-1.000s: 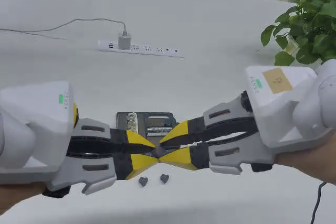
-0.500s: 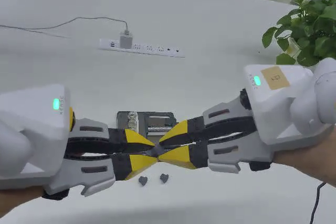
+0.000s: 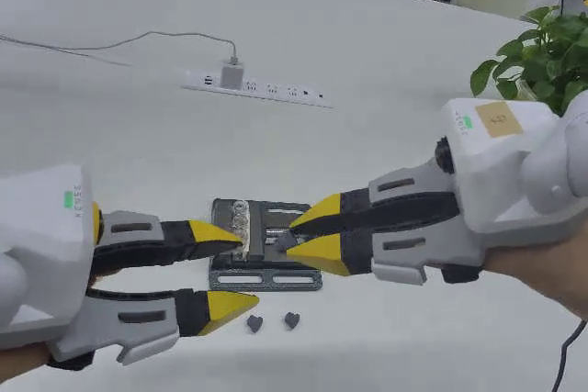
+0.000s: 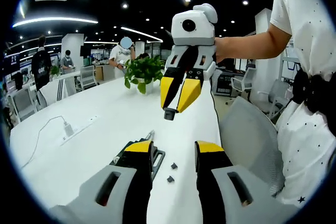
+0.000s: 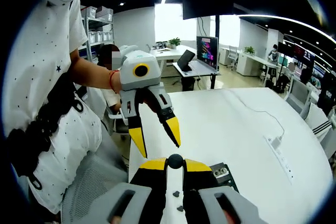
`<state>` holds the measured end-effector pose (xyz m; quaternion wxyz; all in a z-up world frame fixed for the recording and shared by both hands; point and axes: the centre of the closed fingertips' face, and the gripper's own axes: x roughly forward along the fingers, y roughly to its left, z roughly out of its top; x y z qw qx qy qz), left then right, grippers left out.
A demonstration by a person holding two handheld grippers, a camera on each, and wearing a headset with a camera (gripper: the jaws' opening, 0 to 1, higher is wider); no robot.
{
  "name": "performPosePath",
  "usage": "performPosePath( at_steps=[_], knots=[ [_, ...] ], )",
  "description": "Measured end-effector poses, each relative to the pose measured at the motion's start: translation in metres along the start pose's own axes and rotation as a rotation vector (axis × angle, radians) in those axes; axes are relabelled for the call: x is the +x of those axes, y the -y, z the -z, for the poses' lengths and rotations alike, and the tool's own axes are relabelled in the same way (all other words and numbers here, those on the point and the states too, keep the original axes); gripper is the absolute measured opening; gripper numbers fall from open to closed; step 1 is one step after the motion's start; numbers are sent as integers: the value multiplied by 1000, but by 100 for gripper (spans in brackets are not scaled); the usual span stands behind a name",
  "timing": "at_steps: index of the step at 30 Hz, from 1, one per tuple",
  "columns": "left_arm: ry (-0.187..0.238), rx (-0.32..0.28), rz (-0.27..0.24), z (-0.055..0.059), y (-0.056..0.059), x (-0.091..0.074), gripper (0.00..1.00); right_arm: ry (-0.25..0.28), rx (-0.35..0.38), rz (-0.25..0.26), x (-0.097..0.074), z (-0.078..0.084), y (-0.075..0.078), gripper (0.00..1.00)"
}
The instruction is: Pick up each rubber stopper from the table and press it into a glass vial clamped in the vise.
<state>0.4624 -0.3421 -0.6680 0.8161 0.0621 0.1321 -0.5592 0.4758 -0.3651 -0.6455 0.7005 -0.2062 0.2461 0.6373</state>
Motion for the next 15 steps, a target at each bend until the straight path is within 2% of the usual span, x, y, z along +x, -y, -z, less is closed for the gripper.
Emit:
performPosePath(
  at_steps=[10, 15],
  knots=[
    [-2, -10, -74, 13, -25, -9, 47, -30, 37, 41, 6, -2, 39, 6],
    [-9, 0, -85, 22, -32, -10, 55, -66, 31, 52, 17, -1, 58, 6]
  ],
)
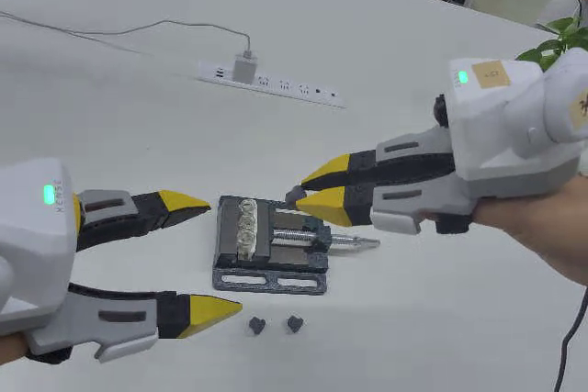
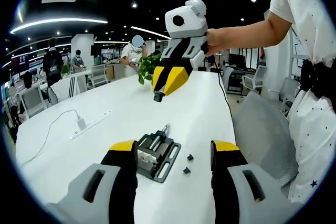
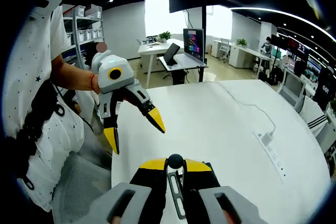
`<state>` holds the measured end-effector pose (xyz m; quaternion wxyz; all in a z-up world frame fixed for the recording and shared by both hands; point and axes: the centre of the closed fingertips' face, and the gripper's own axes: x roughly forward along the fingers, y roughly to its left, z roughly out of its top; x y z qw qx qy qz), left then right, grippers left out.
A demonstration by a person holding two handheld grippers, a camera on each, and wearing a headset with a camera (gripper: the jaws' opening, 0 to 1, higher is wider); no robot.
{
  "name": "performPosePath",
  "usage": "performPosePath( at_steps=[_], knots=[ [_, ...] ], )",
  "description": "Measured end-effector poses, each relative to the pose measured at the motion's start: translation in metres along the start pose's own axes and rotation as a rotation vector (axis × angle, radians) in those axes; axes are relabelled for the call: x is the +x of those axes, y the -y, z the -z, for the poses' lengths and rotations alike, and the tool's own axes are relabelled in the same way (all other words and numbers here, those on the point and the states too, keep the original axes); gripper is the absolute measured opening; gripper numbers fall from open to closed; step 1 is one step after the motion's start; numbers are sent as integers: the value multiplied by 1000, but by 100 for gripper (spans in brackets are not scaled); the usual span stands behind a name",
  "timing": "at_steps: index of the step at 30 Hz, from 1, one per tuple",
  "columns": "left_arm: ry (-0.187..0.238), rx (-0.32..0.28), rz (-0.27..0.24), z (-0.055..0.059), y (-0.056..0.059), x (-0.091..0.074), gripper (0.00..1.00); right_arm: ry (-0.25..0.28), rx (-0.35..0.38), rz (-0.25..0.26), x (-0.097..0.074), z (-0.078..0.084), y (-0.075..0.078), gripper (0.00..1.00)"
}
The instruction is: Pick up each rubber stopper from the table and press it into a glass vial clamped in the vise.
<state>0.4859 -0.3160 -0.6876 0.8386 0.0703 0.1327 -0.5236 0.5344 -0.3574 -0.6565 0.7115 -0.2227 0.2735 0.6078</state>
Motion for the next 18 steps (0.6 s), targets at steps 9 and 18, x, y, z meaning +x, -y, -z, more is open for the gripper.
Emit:
performPosePath(
  at_steps=[9, 18],
  knots=[
    [-7, -28, -20, 16, -10, 2, 71, -89, -26, -29, 30, 12, 28, 6],
    [-20, -55, -22, 34, -13, 3, 80, -211, -60, -40, 65, 33, 49, 6]
  ],
)
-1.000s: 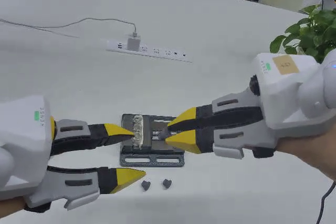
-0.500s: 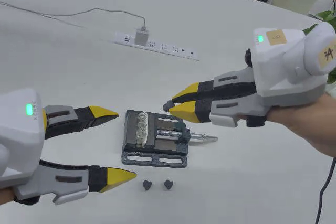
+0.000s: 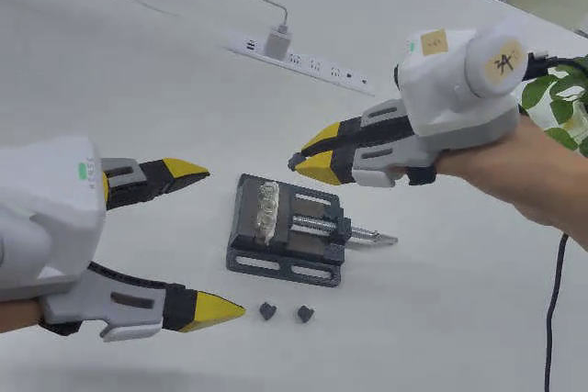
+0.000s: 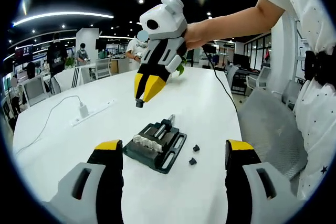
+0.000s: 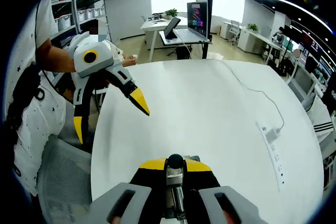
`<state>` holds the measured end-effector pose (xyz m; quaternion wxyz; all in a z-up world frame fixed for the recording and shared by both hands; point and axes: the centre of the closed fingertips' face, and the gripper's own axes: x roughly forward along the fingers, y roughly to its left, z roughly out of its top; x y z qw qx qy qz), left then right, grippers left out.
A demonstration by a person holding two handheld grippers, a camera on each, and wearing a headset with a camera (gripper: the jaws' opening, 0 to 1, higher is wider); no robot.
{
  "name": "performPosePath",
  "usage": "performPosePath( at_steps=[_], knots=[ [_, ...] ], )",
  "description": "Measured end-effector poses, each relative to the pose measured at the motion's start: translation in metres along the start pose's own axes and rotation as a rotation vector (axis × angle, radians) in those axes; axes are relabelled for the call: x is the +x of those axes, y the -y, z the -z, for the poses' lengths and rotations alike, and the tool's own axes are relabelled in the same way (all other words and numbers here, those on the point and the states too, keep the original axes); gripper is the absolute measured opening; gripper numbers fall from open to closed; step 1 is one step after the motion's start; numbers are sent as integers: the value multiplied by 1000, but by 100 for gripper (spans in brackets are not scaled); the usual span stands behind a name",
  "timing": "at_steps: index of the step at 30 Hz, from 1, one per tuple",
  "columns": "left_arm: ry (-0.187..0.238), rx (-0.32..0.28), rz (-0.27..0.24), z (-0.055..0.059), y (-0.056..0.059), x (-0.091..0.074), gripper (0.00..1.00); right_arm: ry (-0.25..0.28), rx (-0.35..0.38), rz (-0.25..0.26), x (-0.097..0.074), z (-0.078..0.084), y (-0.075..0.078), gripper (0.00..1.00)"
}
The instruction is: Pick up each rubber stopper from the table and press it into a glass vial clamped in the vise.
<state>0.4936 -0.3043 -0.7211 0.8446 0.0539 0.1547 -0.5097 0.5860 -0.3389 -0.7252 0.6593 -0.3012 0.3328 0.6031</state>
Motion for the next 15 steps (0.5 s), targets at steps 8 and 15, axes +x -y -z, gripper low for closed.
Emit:
performPosePath(
  at_steps=[8, 15],
  knots=[
    [-37, 4, 11, 17, 2, 3, 87, -114, -32, -4, 33, 22, 10, 6],
    [-46, -20, 12, 25, 0, 5, 90, -177, -51, -15, 48, 35, 12, 6]
  ],
)
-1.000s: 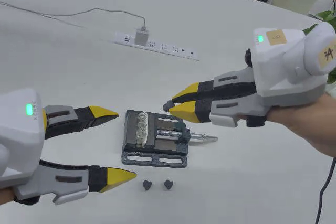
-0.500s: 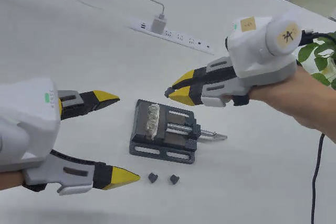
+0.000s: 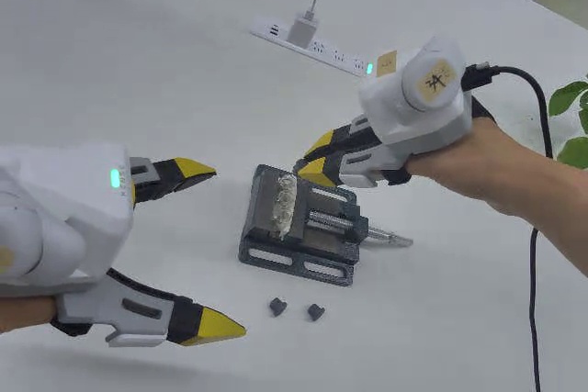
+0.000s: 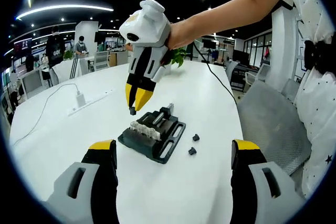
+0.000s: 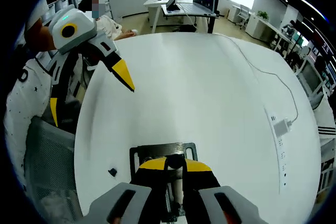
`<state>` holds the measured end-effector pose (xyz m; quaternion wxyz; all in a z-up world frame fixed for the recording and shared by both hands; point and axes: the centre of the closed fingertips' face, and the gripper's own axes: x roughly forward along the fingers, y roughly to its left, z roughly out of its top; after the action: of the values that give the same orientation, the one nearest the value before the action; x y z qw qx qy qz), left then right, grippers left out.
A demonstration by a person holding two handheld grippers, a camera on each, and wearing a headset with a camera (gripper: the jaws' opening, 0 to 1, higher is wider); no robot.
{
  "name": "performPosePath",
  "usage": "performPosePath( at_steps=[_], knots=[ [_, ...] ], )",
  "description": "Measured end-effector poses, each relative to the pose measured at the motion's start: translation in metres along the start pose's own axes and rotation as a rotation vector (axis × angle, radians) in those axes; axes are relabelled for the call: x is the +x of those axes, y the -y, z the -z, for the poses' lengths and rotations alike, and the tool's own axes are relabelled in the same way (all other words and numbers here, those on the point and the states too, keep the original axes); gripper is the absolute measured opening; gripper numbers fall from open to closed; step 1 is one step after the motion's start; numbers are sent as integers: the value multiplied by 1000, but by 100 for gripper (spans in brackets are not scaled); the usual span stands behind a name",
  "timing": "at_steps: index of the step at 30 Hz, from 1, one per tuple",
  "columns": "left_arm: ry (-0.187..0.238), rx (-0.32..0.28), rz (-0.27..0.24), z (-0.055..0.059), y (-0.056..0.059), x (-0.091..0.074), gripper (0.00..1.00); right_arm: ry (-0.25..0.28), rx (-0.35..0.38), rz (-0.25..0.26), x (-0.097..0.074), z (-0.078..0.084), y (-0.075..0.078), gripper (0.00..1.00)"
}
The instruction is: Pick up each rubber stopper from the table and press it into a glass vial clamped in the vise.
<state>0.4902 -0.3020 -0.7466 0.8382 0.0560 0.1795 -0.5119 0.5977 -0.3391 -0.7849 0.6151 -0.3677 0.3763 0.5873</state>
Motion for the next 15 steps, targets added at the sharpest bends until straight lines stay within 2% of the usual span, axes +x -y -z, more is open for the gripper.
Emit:
performPosePath(
  at_steps=[8, 15],
  knots=[
    [13, -15, -6, 1, -4, -1, 89, -49, -32, -8, 12, 6, 2, 6],
    [14, -24, -8, 3, -5, -1, 89, -63, -32, -18, 15, 9, 4, 6]
  ],
)
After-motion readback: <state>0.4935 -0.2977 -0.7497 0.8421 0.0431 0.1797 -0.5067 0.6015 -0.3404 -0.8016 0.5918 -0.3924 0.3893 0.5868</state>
